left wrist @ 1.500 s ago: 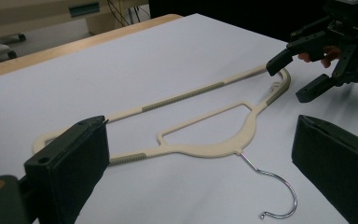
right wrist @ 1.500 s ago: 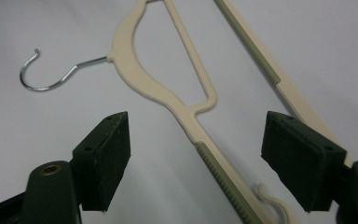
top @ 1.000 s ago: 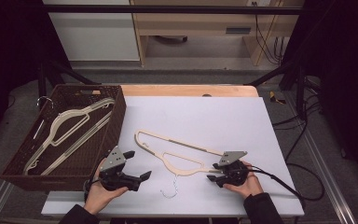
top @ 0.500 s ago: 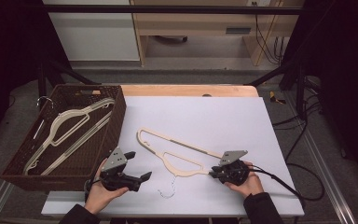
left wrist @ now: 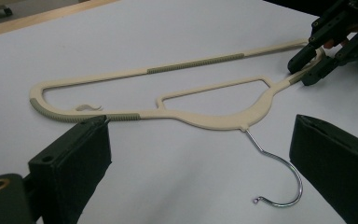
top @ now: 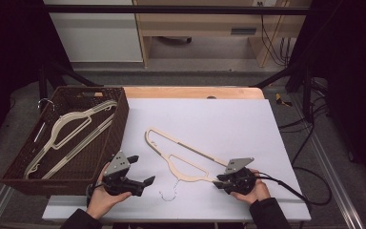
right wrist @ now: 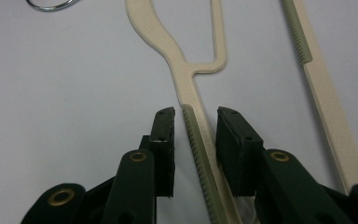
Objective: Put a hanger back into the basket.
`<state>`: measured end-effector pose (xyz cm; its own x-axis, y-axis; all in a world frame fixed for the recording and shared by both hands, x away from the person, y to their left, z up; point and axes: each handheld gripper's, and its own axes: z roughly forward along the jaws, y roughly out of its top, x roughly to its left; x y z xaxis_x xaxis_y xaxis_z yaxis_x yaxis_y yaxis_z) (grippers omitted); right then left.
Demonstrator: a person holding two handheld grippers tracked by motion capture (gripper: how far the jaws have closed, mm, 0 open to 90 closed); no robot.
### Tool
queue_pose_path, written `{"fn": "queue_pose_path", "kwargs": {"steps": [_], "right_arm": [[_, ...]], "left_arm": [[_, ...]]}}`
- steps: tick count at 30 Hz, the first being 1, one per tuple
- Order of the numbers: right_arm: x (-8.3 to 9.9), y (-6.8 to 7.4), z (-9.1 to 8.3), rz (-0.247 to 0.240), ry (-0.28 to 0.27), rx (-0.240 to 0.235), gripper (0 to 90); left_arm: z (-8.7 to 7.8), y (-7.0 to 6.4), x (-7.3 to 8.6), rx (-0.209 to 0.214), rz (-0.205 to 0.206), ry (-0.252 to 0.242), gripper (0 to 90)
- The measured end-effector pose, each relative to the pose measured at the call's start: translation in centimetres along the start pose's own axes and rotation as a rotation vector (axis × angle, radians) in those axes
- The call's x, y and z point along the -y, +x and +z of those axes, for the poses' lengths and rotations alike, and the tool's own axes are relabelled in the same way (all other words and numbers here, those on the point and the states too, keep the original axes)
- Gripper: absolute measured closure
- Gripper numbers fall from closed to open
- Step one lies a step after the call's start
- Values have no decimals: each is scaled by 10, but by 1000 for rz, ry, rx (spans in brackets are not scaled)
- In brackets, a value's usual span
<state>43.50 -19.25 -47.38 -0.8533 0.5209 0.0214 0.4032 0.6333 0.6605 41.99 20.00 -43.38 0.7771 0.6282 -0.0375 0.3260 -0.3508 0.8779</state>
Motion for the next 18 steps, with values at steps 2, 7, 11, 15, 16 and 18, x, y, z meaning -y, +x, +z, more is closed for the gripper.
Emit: {"fn": "queue_pose_path", "kwargs": {"steps": [2, 7, 11, 15, 16, 18], "right_arm": [[0, 0, 0, -1, 3, -5, 678], [-2, 2, 1, -8, 11, 11, 722], [-5, 10, 1, -51, 32, 28, 783], [-5, 13, 1, -56, 31, 15, 791], [-5, 14, 0, -52, 37, 21, 791], [-5, 15, 0, -36, 30, 15, 783]], "left_arm": [[0, 0, 0, 0, 1, 2, 52], [2, -1, 0, -1, 6, 6, 52], [1, -1, 0, 0, 7, 3, 53], [0, -1, 0, -2, 6, 2, 54], [0, -1, 0, -2, 5, 2, 54], [0, -1, 0, -1, 7, 4, 54]]}}
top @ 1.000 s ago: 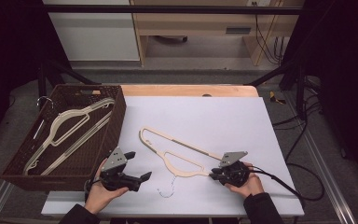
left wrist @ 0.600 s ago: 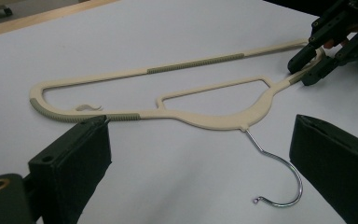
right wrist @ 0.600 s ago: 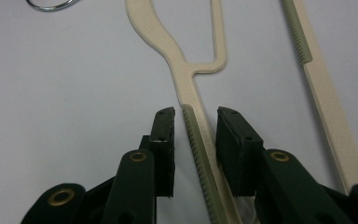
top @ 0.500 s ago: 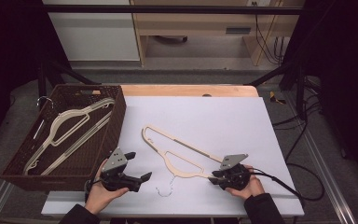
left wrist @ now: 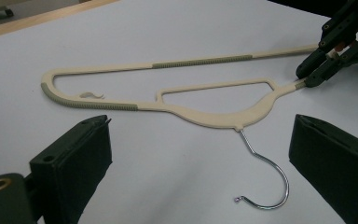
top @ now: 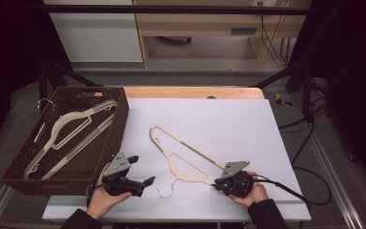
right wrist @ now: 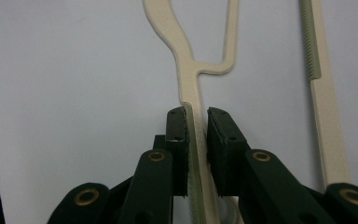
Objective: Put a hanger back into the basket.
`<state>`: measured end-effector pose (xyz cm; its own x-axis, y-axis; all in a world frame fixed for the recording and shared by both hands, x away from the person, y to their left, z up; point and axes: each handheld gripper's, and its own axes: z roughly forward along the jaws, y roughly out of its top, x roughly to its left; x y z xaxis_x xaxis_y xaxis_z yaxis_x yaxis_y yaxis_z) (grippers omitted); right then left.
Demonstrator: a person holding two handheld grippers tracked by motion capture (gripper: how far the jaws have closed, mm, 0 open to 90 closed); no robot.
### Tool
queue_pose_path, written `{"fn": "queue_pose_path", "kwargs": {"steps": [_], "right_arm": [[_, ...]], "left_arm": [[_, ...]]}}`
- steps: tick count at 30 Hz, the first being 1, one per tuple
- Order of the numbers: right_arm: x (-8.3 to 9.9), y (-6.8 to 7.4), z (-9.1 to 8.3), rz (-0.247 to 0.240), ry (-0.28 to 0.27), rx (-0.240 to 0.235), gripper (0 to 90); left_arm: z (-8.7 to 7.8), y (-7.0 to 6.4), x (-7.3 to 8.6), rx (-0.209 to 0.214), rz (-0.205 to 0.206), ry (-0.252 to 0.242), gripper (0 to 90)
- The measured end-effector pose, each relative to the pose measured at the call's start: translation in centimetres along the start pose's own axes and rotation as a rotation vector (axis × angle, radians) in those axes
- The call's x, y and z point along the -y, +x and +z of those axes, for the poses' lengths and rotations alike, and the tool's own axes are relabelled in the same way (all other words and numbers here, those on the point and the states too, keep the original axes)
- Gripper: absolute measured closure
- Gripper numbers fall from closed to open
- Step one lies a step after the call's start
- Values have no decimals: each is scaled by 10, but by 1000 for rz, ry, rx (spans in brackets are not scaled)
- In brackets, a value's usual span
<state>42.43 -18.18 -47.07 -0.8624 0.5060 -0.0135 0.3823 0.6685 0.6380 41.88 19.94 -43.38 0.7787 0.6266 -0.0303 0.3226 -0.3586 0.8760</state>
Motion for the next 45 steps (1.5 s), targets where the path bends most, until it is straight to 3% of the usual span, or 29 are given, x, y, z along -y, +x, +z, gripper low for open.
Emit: {"fn": "queue_pose_path", "kwargs": {"steps": [3, 8, 14, 18, 25, 36, 41, 45], "right_arm": [[2, 2, 0, -22, -10, 30, 721], [1, 3, 2, -1, -4, 18, 777], [0, 2, 1, -26, 7, 6, 791], [-3, -1, 1, 14, -18, -49, 794], [-8, -5, -14, 67, -107, -95, 795], [-16, -6, -22, 126, -163, -103, 795], [-17, -6, -25, 149, -181, -107, 795], [-18, -7, -26, 163, -200, -112, 794]], "left_arm": [[0, -1, 0, 4, 3, 0, 54], [1, -1, 0, 8, -1, 0, 54], [2, -2, 0, 18, 2, 3, 53], [1, -2, 0, 24, -3, -4, 52], [1, -6, -2, 39, 4, -9, 51], [-5, -15, 1, 37, 4, -6, 36], [-12, -16, 14, 18, -39, 17, 35], [-2, -20, 22, 33, -62, 52, 41]]}}
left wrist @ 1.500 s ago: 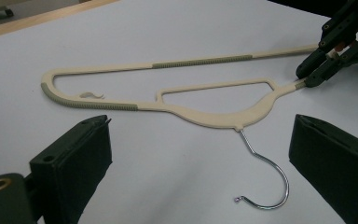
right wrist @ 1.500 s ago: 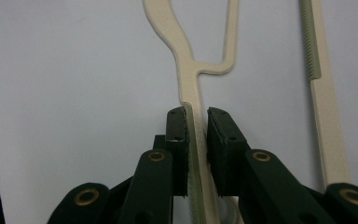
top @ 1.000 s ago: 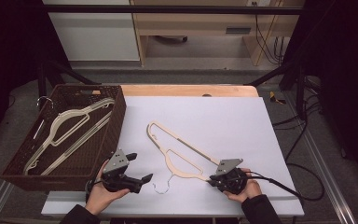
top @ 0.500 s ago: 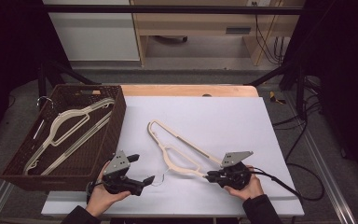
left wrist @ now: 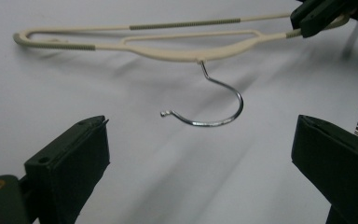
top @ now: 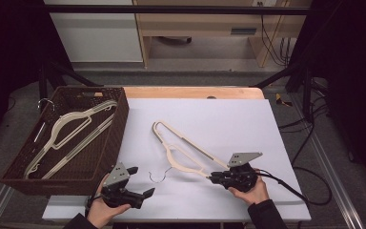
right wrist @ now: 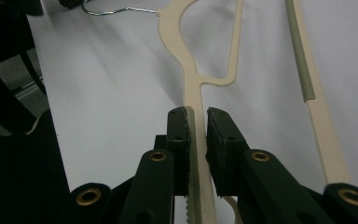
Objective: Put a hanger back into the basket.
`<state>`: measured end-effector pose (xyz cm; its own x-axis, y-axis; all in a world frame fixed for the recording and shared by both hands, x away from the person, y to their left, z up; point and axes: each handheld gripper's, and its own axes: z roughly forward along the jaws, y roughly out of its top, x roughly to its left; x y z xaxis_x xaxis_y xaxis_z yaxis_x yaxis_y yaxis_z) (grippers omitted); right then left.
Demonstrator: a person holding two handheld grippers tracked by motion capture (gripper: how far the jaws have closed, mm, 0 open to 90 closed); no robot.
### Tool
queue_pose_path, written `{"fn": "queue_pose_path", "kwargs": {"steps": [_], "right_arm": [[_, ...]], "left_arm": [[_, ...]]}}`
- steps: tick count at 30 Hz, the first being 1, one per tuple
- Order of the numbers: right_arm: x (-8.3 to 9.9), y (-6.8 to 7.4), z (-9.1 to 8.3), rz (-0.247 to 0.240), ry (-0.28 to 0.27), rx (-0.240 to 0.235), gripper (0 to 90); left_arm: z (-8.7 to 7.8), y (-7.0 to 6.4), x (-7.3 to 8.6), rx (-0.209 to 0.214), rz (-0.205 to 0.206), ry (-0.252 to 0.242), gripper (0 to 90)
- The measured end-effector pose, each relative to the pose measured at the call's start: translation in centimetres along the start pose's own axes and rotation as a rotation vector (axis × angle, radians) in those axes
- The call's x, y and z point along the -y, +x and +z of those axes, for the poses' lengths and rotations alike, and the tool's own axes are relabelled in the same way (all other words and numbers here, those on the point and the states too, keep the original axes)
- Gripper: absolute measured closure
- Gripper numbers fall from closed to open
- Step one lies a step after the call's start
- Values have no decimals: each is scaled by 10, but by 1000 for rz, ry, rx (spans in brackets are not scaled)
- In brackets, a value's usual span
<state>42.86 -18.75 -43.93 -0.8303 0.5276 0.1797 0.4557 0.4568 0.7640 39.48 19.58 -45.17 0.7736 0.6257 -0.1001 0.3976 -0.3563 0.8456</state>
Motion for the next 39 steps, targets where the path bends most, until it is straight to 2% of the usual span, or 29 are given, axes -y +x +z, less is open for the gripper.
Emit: {"fn": "queue_pose_path", "kwargs": {"steps": [4, 7, 14, 17, 19, 23, 27, 29, 32, 39], "right_arm": [[-1, 0, -1, 22, -16, -12, 794], [-1, 0, -1, 24, -25, -15, 794], [-2, 1, -3, 35, -43, -25, 794], [-2, 1, -3, 36, -50, -26, 794], [-2, 1, -4, 33, -54, -29, 794], [-2, 1, -4, 34, -60, -32, 794], [-2, 1, -3, 32, -65, -31, 793], [-2, 1, -3, 31, -68, -33, 793], [-2, 1, -2, 28, -71, -41, 793], [-1, 2, 2, 31, -67, -57, 791]], "left_arm": [[19, -4, 5, 13, -3, 38, 50], [32, -5, 6, -8, 6, 37, 82], [49, -4, -3, 14, -35, -76, 210], [53, -3, -9, 25, -58, -134, 310], [55, -2, -11, 19, -66, -161, 385], [58, 0, -13, 16, -85, -197, 546], [60, -1, -14, 26, -80, -218, 651], [60, -1, -15, 33, -85, -237, 694], [60, -1, -16, 28, -78, -242, 718], [60, -3, -22, -22, -74, -237, 750]]}}
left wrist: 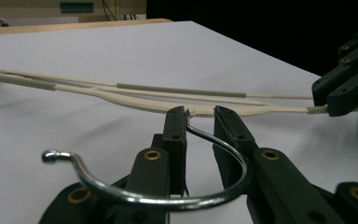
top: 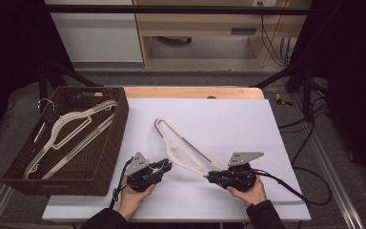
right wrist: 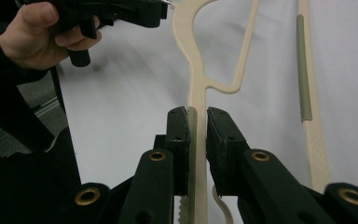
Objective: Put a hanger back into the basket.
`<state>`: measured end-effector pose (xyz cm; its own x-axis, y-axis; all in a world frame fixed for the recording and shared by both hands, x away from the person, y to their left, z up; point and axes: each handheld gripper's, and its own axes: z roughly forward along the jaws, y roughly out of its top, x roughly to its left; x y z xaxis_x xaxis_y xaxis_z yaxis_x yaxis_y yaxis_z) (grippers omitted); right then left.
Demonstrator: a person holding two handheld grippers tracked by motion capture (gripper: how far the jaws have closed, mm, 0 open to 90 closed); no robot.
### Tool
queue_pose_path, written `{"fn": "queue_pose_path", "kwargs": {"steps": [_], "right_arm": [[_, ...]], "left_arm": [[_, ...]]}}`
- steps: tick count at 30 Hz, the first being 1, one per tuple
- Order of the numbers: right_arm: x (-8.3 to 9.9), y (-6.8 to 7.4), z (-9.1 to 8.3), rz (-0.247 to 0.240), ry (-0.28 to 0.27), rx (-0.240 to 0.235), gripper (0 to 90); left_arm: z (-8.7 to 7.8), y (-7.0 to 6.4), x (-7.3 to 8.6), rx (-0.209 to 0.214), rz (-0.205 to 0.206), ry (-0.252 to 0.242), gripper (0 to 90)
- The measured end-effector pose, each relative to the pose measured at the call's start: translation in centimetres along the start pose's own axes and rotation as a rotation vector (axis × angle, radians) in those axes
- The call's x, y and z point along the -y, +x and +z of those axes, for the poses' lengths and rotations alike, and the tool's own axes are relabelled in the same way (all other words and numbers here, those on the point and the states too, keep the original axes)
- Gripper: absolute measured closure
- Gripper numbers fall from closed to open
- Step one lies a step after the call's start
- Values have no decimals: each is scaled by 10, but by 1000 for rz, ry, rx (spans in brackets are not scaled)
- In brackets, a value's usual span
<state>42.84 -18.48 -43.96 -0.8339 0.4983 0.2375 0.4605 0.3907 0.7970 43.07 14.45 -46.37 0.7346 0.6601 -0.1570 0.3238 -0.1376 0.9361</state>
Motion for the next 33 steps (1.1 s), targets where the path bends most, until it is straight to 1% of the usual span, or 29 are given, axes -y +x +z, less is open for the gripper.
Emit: {"fn": "queue_pose_path", "kwargs": {"steps": [1, 3, 6, 7, 10, 11, 12, 14, 15, 16, 17, 18, 20, 21, 22, 24, 26, 28, 29, 31, 33], "right_arm": [[0, 0, 1, 0, 1, -3, 791], [1, 1, 2, 1, 1, -8, 790], [2, 1, 5, 0, 5, -17, 787], [2, 2, 6, 1, 8, -15, 787], [2, 2, 7, 0, 6, -29, 783], [2, 3, 6, -6, 2, -26, 775], [1, 4, 5, -13, -5, -9, 760], [0, 6, 2, -22, -23, 20, 708], [-1, 6, 1, -29, -35, 32, 673], [-3, 8, -1, -40, -48, 60, 646], [-5, 11, -2, -47, -52, 80, 616], [-7, 14, -2, -64, -58, 109, 563], [-11, 21, 2, -82, -60, 150, 480], [-13, 24, 4, -95, -56, 161, 466], [-14, 26, 5, -106, -54, 167, 458], [-17, 33, 11, -138, -31, 197, 448], [-20, 37, 15, -138, -25, 212, 459], [-23, 37, 21, -142, -13, 233, 472], [-24, 36, 24, -147, -8, 243, 487], [-26, 34, 31, -132, 3, 257, 503], [-29, 33, 38, -144, 21, 272, 521]], "left_arm": [[0, -1, -2, -17, 14, 4, 755], [1, -3, -5, -39, 21, 8, 766], [3, -6, -11, -79, 57, 18, 782], [4, -7, -13, -92, 72, 19, 789], [6, -11, -20, -129, 102, 18, 807], [6, -12, -23, -148, 112, 17, 820], [7, -13, -26, -160, 121, 19, 835], [8, -14, -30, -151, 103, 16, 847], [9, -15, -34, -154, 105, 23, 851], [10, -17, -36, -157, 113, 25, 855], [10, -19, -39, -165, 123, 31, 856], [11, -20, -42, -169, 132, 35, 856], [13, -23, -48, -170, 129, 45, 859], [13, -24, -49, -171, 130, 47, 860], [14, -25, -51, -174, 134, 54, 860], [15, -26, -54, -176, 139, 65, 861], [16, -27, -56, -177, 134, 74, 861], [16, -28, -57, -180, 129, 78, 862], [17, -28, -58, -182, 126, 82, 862], [18, -29, -60, -182, 121, 85, 862], [18, -29, -61, -183, 121, 87, 862]]}}
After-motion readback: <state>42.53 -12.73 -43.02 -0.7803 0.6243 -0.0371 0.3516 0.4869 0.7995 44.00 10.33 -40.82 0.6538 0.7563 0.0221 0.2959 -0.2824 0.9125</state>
